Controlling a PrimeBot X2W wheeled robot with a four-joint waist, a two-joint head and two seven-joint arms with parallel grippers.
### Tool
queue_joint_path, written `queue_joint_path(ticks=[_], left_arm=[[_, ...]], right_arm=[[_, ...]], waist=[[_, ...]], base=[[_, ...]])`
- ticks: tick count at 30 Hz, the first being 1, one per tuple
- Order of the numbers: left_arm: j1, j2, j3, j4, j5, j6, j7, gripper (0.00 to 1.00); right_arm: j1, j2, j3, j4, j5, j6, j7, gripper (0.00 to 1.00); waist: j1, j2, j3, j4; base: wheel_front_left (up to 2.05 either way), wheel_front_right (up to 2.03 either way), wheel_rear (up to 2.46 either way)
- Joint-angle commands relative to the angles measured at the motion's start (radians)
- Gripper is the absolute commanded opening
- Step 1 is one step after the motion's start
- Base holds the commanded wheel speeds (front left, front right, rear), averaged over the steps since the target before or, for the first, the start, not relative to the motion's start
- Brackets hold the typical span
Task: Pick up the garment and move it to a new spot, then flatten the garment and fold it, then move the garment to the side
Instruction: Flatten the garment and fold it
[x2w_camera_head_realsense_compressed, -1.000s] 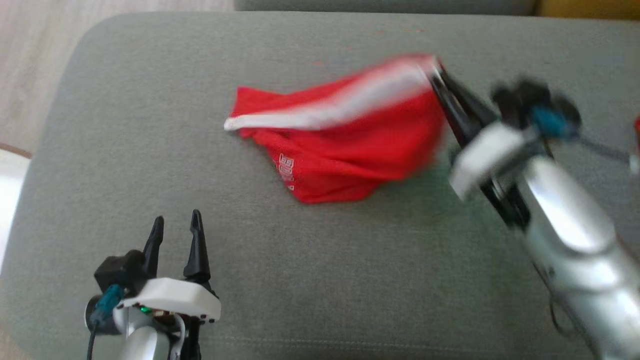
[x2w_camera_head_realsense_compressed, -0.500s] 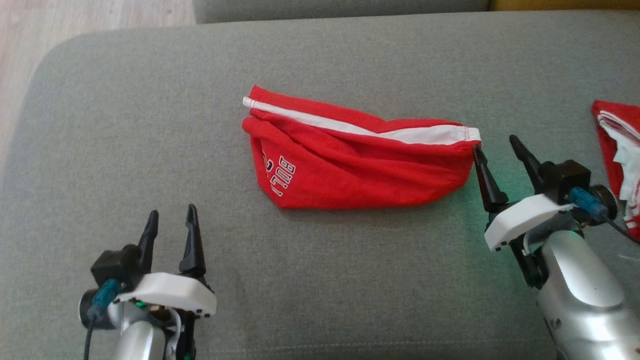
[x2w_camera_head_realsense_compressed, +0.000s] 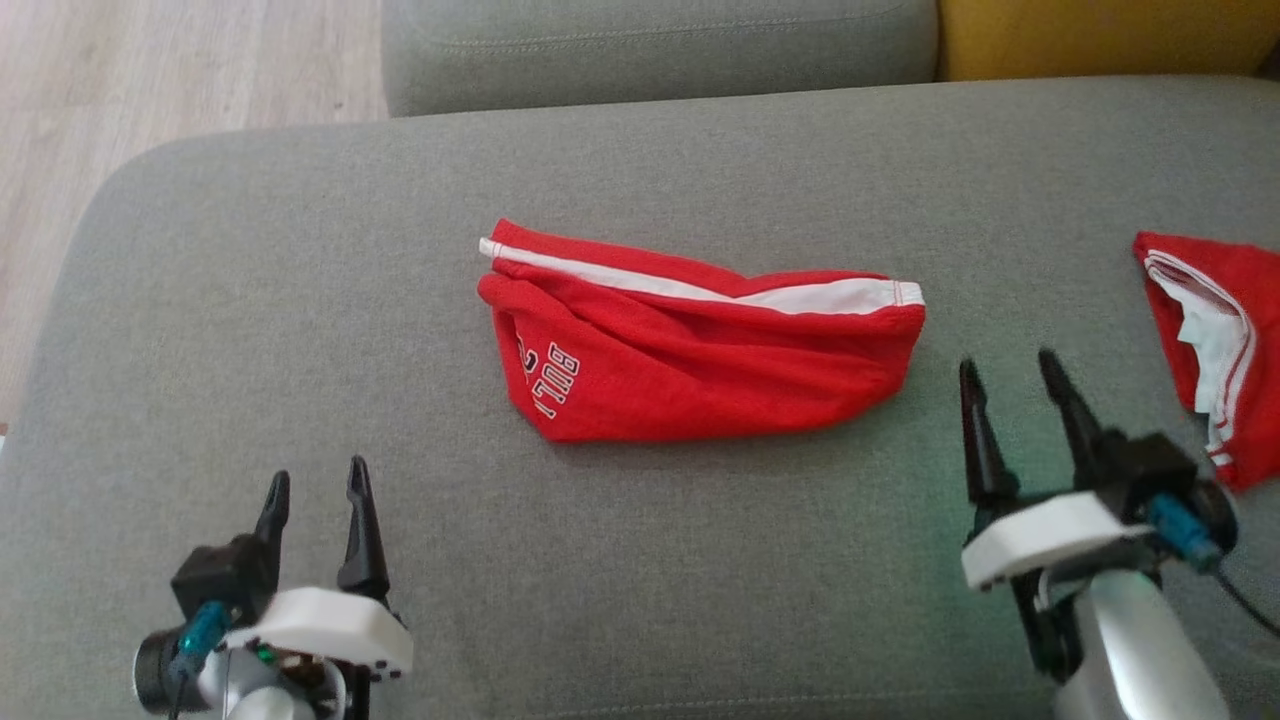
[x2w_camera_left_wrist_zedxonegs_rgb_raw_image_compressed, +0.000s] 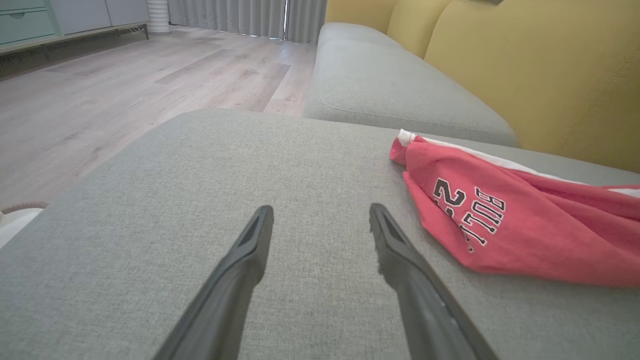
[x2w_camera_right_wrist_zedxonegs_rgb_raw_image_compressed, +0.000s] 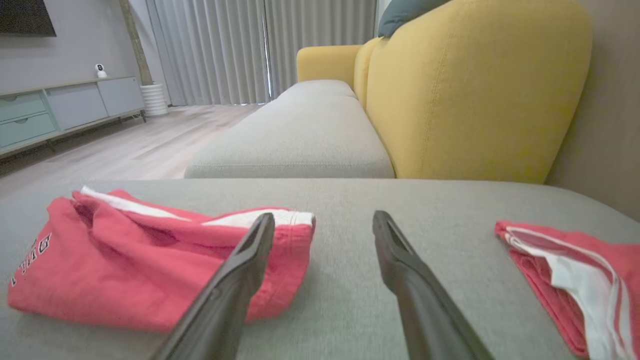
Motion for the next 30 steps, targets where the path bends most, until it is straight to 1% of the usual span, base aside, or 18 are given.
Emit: queue_joint_path(ticks=[1,10,15,20,23,26,30], left_arm=[[-0.028,0.007,0.039,-0.028,0.011,0.007,-0.012,1.00],[-0.025,0.007,0.039,-0.026,0.015,0.012,-0.012,1.00],[-0.063,0.007,0.033,-0.028,-0.010,-0.007,-0.012,1.00],[-0.185,0.007,0.031,-0.009,0.009,-0.053,-0.012,1.00],[-0.290,0.007,0.029,0.030,0.015,-0.083,-0.012,1.00],[-0.403,0.007,0.025,0.087,0.010,-0.108,-0.012,1.00],[-0.543,0.010,0.026,0.214,0.004,-0.138,-0.012,1.00]], right_arm=[[-0.019,0.009,0.022,-0.032,-0.008,0.004,-0.011,1.00],[0.014,0.010,0.057,-0.027,0.033,0.004,-0.011,1.00],[-0.003,0.010,0.069,-0.028,0.042,0.004,-0.011,1.00],[-0.037,0.010,0.099,-0.041,0.055,0.004,-0.011,1.00],[-0.060,0.010,0.119,-0.051,0.062,0.004,-0.011,1.00],[-0.082,0.010,0.138,-0.065,0.070,0.004,-0.011,1.00],[-0.107,0.010,0.157,-0.086,0.081,0.004,-0.011,1.00]], waist=[[0.0000,-0.0001,-0.003,-0.003],[0.0000,-0.0001,0.007,-0.004],[0.0000,-0.0001,0.028,-0.007],[0.0000,-0.0001,0.083,-0.024],[0.0000,-0.0001,0.126,-0.040],[0.0000,-0.0001,0.167,-0.059],[0.0000,-0.0001,0.217,-0.090]], base=[[0.00,0.00,0.00],[0.00,0.00,0.00],[0.00,0.00,0.00],[0.00,0.00,0.00],[0.00,0.00,0.00],[0.00,0.00,0.00],[0.00,0.00,0.00]])
